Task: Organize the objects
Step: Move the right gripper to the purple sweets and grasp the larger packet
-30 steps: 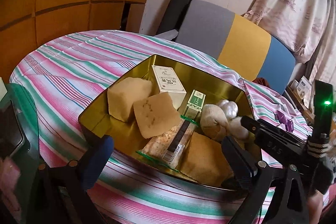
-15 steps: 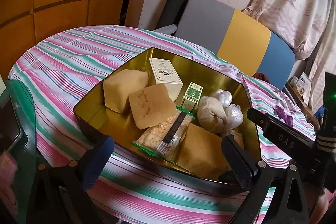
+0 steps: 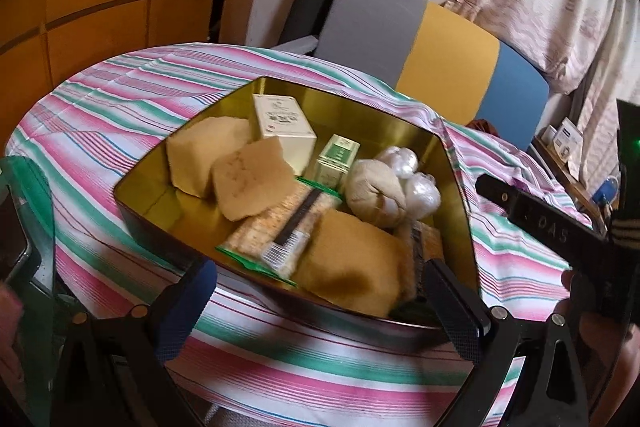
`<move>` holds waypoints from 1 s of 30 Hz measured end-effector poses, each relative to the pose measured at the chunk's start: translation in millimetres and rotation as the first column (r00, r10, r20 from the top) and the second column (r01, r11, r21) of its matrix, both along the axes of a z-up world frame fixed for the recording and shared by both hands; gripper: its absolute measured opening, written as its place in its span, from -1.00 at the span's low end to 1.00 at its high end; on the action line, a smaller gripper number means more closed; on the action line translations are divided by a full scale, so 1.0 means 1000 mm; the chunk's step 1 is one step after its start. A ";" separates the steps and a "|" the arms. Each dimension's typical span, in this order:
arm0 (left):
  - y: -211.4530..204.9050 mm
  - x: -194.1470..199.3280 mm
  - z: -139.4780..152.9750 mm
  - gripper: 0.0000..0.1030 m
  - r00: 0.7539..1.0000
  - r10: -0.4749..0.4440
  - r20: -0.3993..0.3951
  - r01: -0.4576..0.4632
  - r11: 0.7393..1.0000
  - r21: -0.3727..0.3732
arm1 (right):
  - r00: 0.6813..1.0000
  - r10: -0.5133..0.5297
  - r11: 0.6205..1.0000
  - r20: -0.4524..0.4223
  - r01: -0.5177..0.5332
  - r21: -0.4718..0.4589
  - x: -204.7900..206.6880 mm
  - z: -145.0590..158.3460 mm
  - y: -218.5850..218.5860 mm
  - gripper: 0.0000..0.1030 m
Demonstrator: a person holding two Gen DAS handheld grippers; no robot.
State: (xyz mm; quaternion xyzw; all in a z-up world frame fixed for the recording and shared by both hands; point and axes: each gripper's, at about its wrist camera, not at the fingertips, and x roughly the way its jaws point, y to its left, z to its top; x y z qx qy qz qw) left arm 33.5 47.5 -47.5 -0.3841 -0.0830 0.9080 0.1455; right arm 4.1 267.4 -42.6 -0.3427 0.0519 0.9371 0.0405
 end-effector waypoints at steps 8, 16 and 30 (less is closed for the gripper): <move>0.038 0.009 0.004 1.00 0.995 -0.097 -0.011 0.096 0.994 -0.046 | 0.997 -0.078 0.997 0.007 0.078 -0.011 0.011 -0.003 0.042 -0.09; 0.085 0.015 0.011 1.00 0.979 -0.203 -0.015 0.201 0.976 -0.082 | 0.987 -0.156 0.987 0.039 0.157 -0.024 0.026 -0.021 0.089 -0.09; 0.173 0.027 0.013 1.00 0.919 -0.395 0.008 0.392 0.908 -0.146 | 0.913 -0.393 0.912 0.111 0.403 -0.080 0.039 -0.054 0.251 -0.08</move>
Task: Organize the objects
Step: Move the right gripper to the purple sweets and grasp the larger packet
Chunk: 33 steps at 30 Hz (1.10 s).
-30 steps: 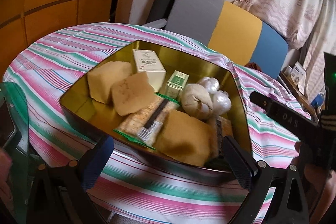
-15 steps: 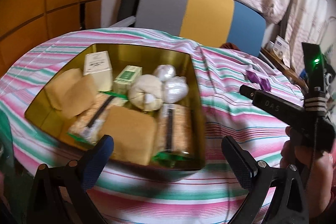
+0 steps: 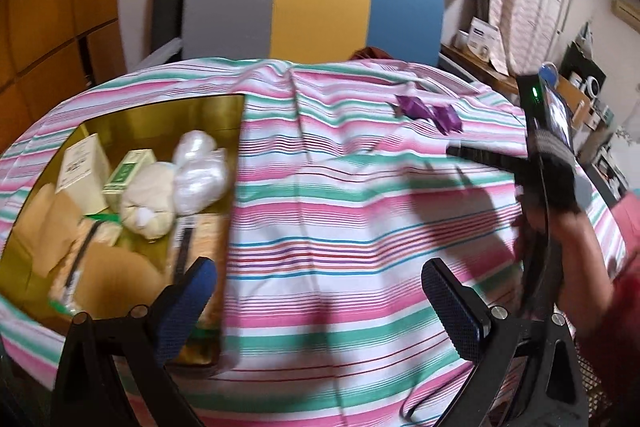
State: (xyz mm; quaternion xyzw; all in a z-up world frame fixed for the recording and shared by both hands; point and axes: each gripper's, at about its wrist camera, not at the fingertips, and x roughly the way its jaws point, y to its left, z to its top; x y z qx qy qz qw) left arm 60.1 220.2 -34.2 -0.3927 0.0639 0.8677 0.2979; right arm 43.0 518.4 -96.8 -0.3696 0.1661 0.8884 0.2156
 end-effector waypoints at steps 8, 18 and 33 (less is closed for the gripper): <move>0.017 0.003 -0.007 1.00 0.999 -0.029 0.016 0.030 0.999 -0.028 | 0.973 -0.204 0.969 -0.108 0.185 -0.163 -0.027 0.014 0.089 0.10; 0.016 -0.003 -0.016 1.00 0.999 -0.008 0.045 0.010 0.998 -0.062 | 0.961 -0.263 0.945 -0.078 0.241 -0.222 -0.072 -0.009 0.115 0.13; 0.048 -0.019 0.002 1.00 0.999 -0.051 0.003 0.051 0.998 -0.029 | 0.981 -0.124 0.968 -0.150 0.086 -0.238 -0.027 -0.001 0.104 -0.63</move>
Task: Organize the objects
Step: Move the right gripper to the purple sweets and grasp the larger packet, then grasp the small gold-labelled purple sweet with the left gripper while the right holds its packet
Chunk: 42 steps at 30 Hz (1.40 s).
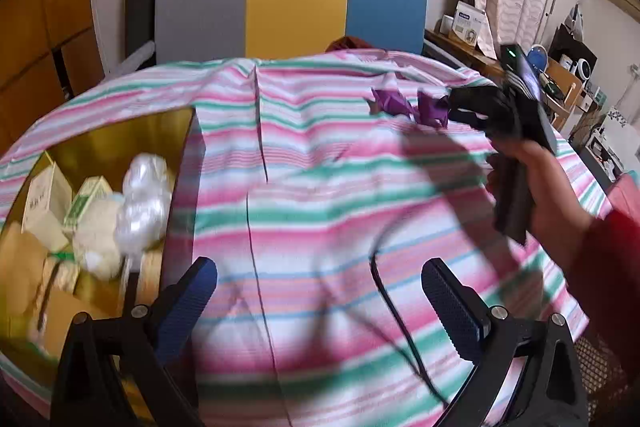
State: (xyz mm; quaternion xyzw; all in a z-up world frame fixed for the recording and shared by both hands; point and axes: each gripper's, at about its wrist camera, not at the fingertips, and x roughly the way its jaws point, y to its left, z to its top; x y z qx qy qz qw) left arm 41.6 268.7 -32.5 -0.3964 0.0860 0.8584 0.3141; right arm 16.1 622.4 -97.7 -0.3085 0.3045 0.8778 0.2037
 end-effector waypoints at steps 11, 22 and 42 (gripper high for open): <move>0.006 -0.025 0.005 1.00 0.998 0.062 0.011 -0.063 0.998 0.017 | 0.999 -0.033 0.992 0.034 0.029 0.123 -0.004 0.014 0.000 0.16; 0.007 -0.041 0.004 1.00 0.996 0.090 0.023 -0.091 0.996 0.013 | 0.983 0.089 0.965 0.159 -0.124 0.231 -0.048 -0.007 -0.013 -0.11; 0.215 -0.133 -0.011 1.00 0.990 -0.089 -0.110 0.085 0.996 -0.040 | 0.983 -0.158 0.940 0.098 0.119 0.320 0.022 -0.004 -0.017 -0.16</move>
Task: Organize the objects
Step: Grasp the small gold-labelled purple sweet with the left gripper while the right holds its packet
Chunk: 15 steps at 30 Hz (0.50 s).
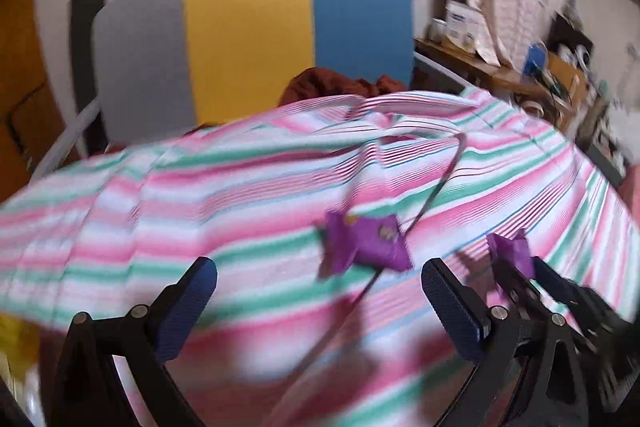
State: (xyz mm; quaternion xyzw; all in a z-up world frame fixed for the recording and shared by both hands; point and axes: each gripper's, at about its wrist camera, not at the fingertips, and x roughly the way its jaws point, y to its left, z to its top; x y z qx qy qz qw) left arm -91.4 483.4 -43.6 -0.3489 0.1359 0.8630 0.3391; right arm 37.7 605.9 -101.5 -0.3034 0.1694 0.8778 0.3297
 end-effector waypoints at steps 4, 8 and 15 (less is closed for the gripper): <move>0.034 -0.016 -0.020 1.00 1.000 0.002 0.016 -0.001 0.998 -0.064 | 1.000 -0.005 0.999 -0.001 0.005 0.038 0.002 0.002 -0.005 -0.16; 0.048 -0.025 -0.033 0.86 0.999 -0.019 0.034 0.020 0.999 -0.050 | 1.000 -0.013 1.000 0.006 0.013 0.025 0.000 -0.002 -0.001 -0.16; 0.045 -0.030 -0.042 -0.12 0.998 -0.013 0.065 0.015 0.999 -0.034 | 1.000 -0.015 1.000 -0.002 0.015 0.008 0.001 -0.004 0.001 -0.16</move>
